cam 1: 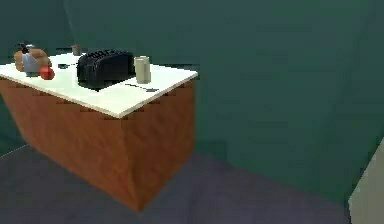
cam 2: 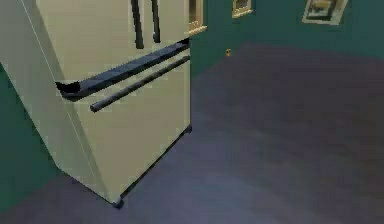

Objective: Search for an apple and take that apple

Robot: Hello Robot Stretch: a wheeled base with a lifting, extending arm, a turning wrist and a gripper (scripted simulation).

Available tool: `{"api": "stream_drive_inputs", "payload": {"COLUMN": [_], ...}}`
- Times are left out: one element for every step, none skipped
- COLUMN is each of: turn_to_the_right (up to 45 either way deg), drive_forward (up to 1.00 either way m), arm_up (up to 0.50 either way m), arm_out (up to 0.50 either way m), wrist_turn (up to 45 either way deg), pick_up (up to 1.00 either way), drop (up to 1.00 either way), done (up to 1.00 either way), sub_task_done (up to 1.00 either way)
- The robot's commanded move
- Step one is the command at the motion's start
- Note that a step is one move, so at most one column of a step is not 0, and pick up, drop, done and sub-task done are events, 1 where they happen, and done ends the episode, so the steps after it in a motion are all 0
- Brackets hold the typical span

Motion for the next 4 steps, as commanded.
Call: {"api": "stream_drive_inputs", "payload": {"turn_to_the_right": [-45.0,-3.0,0.0,-45.0], "drive_forward": [0.0,0.0,0.75,0.0], "arm_up": [0.0,0.0,0.0,0.0], "arm_out": [0.0,0.0,0.0,0.0], "wrist_turn": [0.0,0.0,0.0,0.0], "pick_up": [0.0,0.0,0.0,0.0], "drop": [0.0,0.0,0.0,0.0], "done": [0.0,0.0,0.0,0.0], "sub_task_done": [0.0,0.0,0.0,0.0]}}
